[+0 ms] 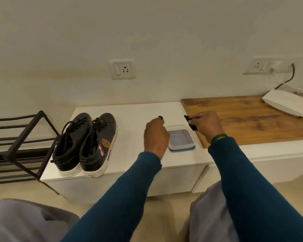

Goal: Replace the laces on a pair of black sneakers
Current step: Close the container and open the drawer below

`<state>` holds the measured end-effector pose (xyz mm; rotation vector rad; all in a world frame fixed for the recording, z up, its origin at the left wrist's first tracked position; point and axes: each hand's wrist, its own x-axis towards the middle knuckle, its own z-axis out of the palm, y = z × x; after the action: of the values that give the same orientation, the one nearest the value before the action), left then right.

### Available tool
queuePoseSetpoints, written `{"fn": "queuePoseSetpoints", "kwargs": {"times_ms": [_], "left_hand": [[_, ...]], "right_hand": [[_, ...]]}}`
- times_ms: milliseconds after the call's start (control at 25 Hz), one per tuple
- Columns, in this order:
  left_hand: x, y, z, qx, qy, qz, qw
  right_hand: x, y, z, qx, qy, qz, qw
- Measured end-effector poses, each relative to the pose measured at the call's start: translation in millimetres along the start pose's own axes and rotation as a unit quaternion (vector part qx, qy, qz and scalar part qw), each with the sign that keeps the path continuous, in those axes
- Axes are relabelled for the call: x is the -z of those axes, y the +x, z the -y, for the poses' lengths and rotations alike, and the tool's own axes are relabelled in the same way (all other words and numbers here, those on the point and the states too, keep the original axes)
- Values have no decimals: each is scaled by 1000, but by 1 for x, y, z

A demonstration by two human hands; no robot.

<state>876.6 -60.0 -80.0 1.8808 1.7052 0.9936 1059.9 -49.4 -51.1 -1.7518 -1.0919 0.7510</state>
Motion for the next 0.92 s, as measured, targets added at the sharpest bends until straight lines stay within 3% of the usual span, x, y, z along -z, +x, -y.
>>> {"fn": "queuePoseSetpoints", "kwargs": {"times_ms": [120, 240, 440, 600, 760, 920], "left_hand": [[-34, -1, -37, -23, 95, 107, 989], [-55, -3, -34, -48, 217, 188, 957], [-68, 4, -23, -106, 328, 173, 923], [-65, 10, -13, -125, 417, 164, 885], [-58, 9, -5, -120, 386, 195, 894], [-52, 6, 1, -89, 272, 136, 948]], "right_hand": [[-3, -1, -15, 15, -70, 18, 997], [-14, 4, -25, 27, -120, 45, 991], [-33, 11, -32, 56, -213, 66, 973], [-43, 7, -37, 73, -327, 104, 936], [-56, 0, -37, 99, -390, 98, 910], [-59, -3, -31, 102, -398, 85, 908]]}}
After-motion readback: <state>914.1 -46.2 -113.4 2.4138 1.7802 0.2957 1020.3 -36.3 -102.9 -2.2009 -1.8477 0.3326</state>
